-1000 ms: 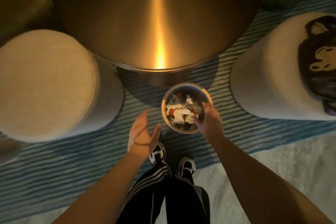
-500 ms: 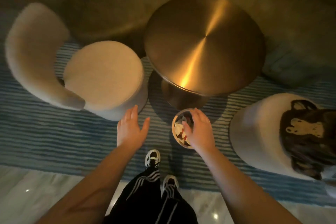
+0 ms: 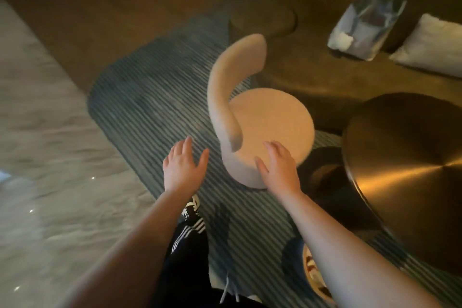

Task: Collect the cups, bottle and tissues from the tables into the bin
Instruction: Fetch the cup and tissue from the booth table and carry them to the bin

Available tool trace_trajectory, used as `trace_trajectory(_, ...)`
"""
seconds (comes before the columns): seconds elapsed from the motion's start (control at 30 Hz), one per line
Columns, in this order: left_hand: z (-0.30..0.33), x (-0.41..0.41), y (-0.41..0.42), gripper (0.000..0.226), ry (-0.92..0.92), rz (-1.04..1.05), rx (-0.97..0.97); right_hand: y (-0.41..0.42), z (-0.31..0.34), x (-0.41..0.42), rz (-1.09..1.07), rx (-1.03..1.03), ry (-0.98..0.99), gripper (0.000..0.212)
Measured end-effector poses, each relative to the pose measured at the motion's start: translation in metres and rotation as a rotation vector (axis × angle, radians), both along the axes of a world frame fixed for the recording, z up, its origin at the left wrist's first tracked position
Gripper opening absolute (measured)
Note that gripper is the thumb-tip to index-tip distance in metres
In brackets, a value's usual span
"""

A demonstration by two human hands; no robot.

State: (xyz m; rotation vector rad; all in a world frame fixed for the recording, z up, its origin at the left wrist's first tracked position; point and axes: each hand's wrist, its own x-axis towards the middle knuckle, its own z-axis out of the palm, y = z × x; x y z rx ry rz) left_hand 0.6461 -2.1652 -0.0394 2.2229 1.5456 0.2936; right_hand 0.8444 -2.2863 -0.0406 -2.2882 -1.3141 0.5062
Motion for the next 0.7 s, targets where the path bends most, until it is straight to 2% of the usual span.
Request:
trace_trajectory(0.17, -0.015, -0.010, 0.129, 0.072, 0.001, 0.049, -0.026, 0.146, -0.016, 0.006, 0.043, 0.042, -0.064, 0.050)
trace_trajectory(0.4, 0.001, -0.004, 0.361, 0.070, 0.028, -0.062, -0.041, 0.368, -0.009, 0.013, 0.002, 0.025, -0.034, 0.043)
trace_trajectory(0.7, 0.002, 0.078, 0.611, 0.071, 0.022, -0.106, -0.043, 0.602, 0.004, 0.082, -0.065, -0.025, 0.001, 0.046)
